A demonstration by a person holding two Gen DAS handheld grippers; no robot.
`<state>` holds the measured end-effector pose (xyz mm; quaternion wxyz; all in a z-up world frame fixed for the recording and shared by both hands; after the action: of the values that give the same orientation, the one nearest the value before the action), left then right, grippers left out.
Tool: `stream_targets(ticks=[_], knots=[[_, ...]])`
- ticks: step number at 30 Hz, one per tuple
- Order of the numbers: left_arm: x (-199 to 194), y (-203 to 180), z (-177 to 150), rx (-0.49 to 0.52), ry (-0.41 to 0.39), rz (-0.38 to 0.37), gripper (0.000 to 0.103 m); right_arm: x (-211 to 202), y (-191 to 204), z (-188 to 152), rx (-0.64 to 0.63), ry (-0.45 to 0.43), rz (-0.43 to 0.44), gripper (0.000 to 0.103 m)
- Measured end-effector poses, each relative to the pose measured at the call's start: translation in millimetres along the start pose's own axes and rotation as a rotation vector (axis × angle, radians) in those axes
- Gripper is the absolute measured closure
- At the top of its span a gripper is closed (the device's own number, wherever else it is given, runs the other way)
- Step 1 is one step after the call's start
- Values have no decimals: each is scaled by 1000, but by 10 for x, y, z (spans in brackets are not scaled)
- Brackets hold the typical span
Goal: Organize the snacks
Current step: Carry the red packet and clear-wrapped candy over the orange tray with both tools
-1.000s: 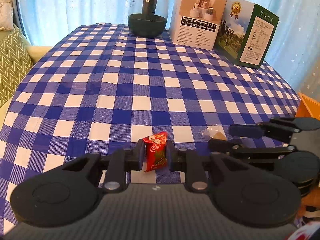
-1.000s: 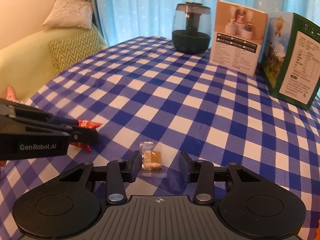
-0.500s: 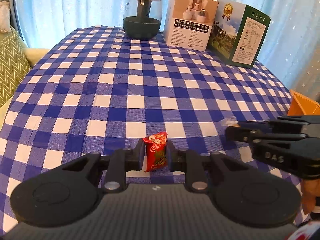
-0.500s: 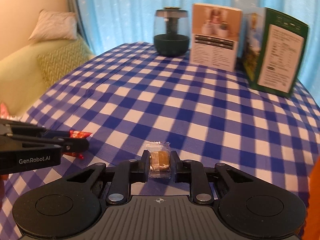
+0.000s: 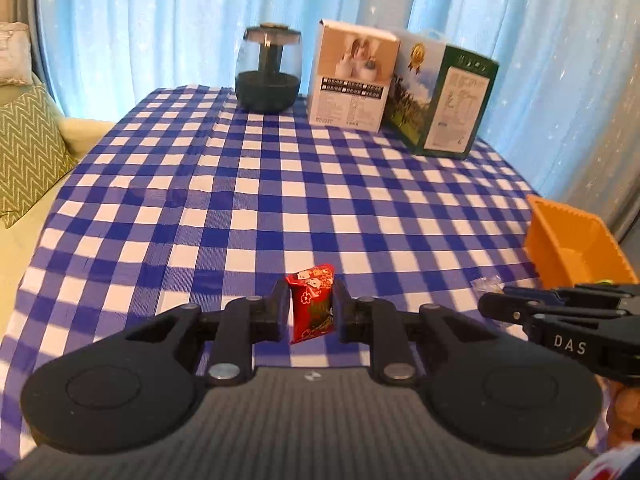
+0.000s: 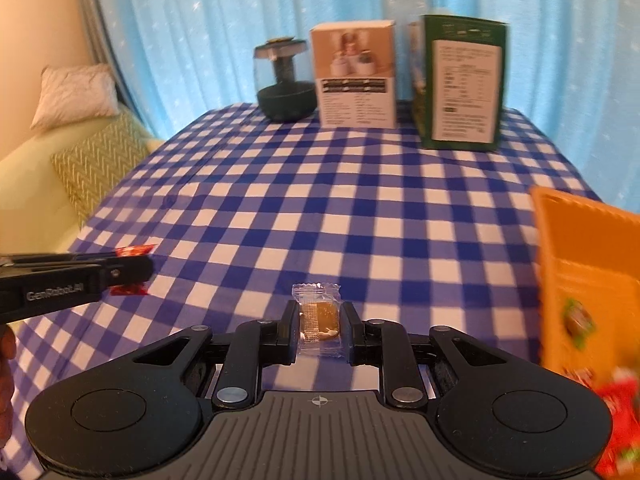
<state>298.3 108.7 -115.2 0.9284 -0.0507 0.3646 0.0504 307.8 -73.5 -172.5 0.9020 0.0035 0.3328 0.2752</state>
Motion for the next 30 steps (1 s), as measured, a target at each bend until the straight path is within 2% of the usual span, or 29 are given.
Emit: stream_targets(ticks=[8, 15, 21, 30], knots=[[-666, -238, -67, -5, -24, -15, 84, -694, -80, -151, 62, -32, -53, 81], [-1138, -563, -264, -8, -25, -72, 84, -1245, -178, -302, 88, -67, -102, 81], [-1384, -869, -420, 14, -17, -119, 84, -1570, -236, -455, 70, -67, -132, 81], [-1577, -1212, -453, 44, -29, -165, 84, -1970, -458, -644, 107, -90, -180, 81]])
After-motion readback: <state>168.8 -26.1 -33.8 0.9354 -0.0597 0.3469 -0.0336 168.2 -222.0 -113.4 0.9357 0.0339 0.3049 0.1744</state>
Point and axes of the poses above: each gripper's, at about its wrist camera, not at the fingertips, and x roughly the way its jaws point, y to its left, z to its top, the point moved 8 cm from there along x, roughly the way its jaws point, and after that the axes turned 8 degrees about z, right-handed, at the moved point
